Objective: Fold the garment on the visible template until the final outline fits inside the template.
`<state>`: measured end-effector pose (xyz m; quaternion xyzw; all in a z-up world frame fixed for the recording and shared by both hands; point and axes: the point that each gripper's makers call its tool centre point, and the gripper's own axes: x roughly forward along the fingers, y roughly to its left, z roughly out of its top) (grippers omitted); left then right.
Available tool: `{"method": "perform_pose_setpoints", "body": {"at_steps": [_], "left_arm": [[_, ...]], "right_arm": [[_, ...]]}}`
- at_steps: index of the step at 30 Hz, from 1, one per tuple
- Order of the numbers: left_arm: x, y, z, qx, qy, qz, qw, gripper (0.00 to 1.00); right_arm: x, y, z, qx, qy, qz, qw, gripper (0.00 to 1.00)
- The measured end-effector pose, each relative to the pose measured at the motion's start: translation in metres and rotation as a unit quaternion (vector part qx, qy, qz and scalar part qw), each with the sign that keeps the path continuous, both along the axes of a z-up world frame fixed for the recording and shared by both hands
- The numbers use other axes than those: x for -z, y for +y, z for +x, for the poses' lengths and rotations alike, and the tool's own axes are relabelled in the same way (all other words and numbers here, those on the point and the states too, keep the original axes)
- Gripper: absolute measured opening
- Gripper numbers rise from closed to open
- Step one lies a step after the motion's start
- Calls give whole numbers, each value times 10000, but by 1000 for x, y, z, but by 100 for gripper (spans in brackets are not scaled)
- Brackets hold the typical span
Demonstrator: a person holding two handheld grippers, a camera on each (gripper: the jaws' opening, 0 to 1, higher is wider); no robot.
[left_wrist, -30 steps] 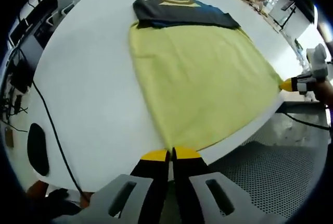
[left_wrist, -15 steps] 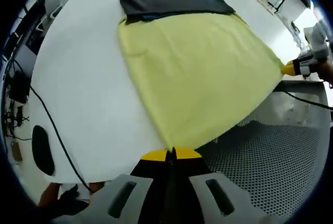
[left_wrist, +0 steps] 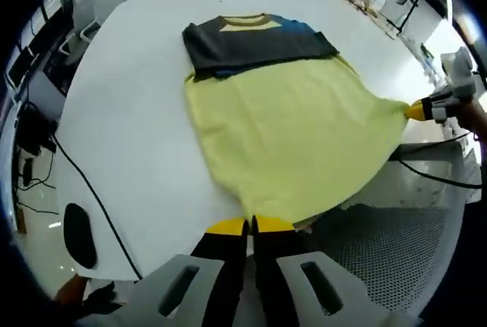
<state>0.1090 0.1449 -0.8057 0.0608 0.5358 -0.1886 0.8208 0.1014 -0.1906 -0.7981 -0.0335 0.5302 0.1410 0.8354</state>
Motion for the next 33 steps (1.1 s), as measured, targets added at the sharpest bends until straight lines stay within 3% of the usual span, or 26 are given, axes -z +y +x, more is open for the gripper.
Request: {"method": "perform_pose_setpoints", "body": {"at_steps": [5,14,23,33], "left_arm": [[-20,-2,27,-116,-348,-182,9992,4],[-49,-4,74,-446,-1005,-469,9928,4],[-78,1,127,-553,-1569,-506,9848,4],[-91,-4,184,-562,-2059,-502,9757,4]], "right_arm": [[-26,-2,30,31,-511,8,9987,0],[-58,-3,78,145,-1142,89,9933,0],[-79,-2,122,117,-1484,118,9888,0],[-86,1,172,107,-1724,91,9849,0]]}}
